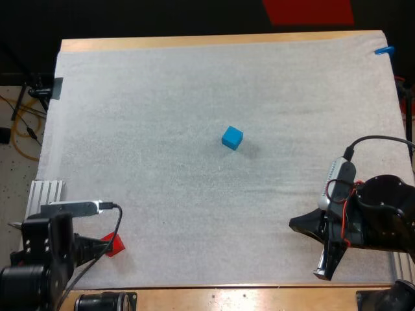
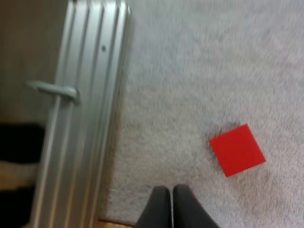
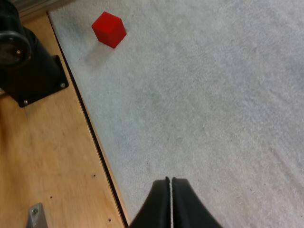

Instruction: Stack red cube on blue cube

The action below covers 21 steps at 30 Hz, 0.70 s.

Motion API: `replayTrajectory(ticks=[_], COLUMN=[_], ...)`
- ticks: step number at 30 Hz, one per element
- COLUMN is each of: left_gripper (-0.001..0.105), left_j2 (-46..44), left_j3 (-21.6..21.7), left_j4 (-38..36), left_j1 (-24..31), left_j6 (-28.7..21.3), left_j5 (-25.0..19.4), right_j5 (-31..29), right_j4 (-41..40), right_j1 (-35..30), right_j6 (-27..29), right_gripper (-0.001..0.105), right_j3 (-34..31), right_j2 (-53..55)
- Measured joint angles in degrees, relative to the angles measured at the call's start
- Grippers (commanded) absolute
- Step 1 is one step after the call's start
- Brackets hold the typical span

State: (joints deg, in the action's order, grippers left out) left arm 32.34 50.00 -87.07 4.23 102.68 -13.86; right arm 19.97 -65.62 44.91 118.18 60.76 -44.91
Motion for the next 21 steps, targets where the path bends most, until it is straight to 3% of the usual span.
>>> replayTrajectory(ticks=[4, 9, 18, 21], left_gripper=[0.000, 0.000, 0.000, 0.000], left_j2=[3.95, 8.22, 19.62, 23.27], left_j3=[-0.65, -1.77, -4.45, -4.63], left_j4=[1.24, 6.10, 7.67, 7.69], left_j1=[3.43, 13.68, 15.07, 15.07], left_j6=[0.32, -0.55, -0.67, -0.67], left_j5=[0.26, 8.09, 11.24, 9.40], right_j5=[0.00, 0.00, 0.12, 0.12], right_j4=[-0.03, 1.28, 3.38, 3.53], right_j1=[0.00, 0.00, 0.00, 0.00], right_j6=[0.00, 0.00, -0.10, -0.72], right_gripper=[0.000, 0.000, 0.000, 0.000], right_j3=[0.00, 0.00, 0.00, 0.00], right_j2=[0.00, 0.00, 0.00, 0.00])
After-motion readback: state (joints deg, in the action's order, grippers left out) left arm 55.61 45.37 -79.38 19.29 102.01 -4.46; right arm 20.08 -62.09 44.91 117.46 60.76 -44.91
